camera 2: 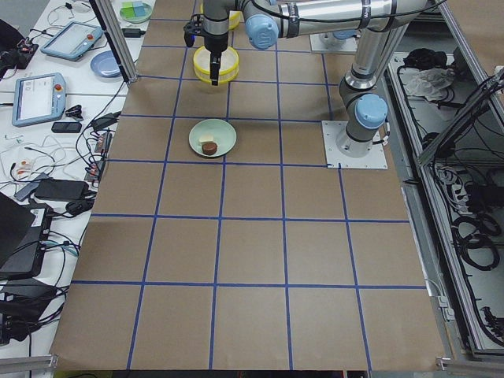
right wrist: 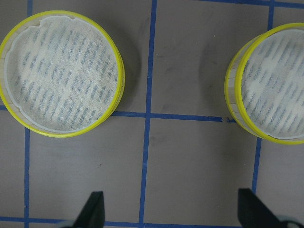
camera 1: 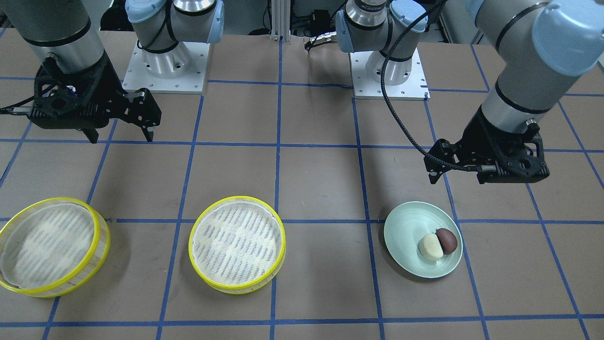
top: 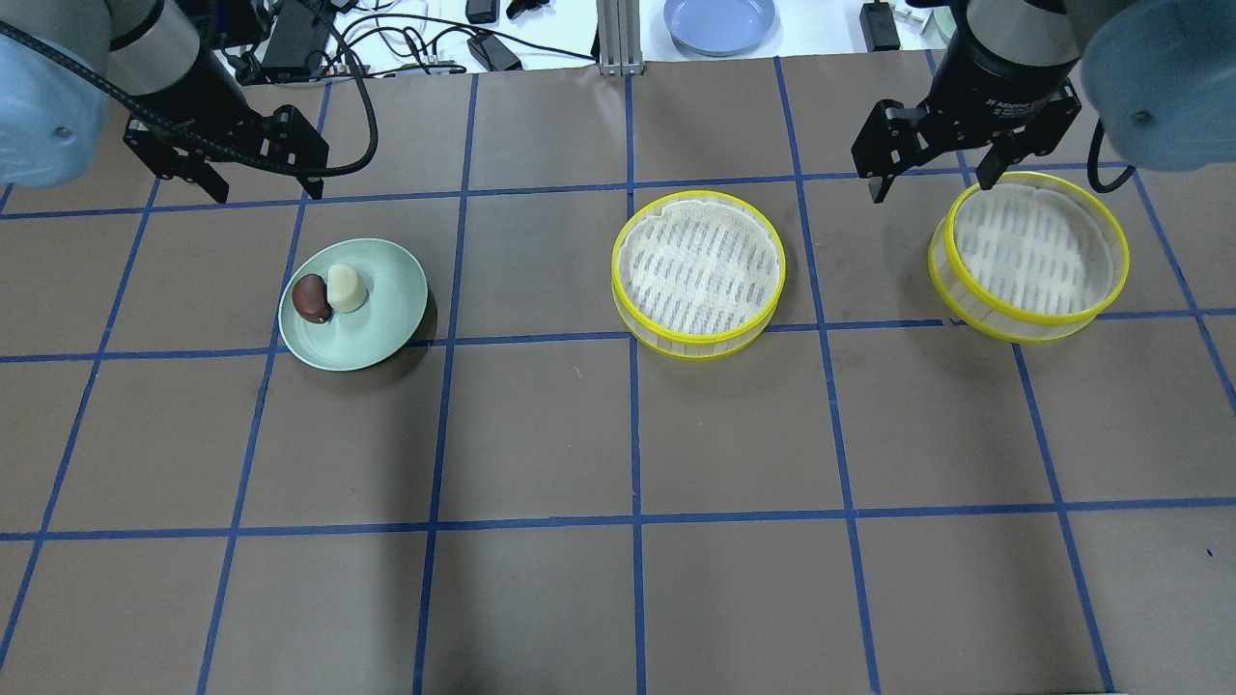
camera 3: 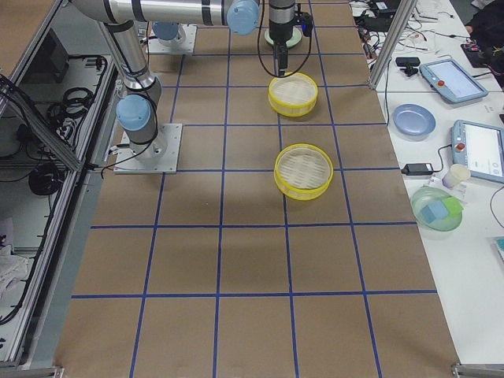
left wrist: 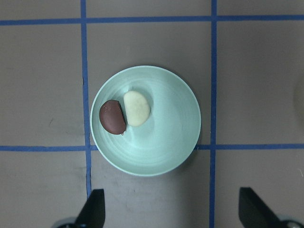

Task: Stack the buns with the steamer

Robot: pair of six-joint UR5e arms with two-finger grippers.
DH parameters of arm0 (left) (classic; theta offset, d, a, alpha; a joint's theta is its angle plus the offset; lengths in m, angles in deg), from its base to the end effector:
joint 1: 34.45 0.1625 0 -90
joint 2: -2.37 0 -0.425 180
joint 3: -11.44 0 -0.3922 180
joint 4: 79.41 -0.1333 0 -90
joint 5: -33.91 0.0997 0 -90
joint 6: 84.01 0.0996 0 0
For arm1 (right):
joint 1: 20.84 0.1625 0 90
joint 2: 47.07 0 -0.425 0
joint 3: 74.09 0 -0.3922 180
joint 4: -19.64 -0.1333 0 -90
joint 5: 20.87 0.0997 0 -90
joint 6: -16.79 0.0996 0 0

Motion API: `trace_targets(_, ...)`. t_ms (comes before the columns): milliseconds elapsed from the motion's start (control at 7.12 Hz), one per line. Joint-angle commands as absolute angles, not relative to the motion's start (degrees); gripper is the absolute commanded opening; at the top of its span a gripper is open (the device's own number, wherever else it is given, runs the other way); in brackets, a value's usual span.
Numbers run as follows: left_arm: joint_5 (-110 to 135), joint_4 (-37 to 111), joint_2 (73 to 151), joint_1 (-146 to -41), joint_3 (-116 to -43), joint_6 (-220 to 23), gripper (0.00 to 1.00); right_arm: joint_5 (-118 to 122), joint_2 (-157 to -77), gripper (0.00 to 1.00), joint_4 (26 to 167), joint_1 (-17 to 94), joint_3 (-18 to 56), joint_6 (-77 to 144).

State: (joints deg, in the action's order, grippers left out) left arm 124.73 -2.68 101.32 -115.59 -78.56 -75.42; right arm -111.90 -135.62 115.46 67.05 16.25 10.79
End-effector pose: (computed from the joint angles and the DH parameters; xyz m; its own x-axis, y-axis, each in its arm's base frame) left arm -0.0440 -0.5741 0.4295 -0.9997 -0.0062 -0.0254 -0.0043 0.9974 -0.0724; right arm 0.1127 -0.5137 0.4828 -0.9975 -0.0663 0.0252 -0.0679 0.9954 -0.0680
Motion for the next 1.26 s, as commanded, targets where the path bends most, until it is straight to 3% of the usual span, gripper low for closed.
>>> trace_targets(0,124.70,-12.91,107.11,-115.40,-81.88,-75.14,1.00,-111.92,-135.57,1.00,115.53,67.05,16.27,10.72)
trace_targets(1123,122.15,-21.04,122.24,-111.89,-84.19,-70.48,1.00,-112.80,-134.43,1.00,115.62,65.73,16.00,10.99)
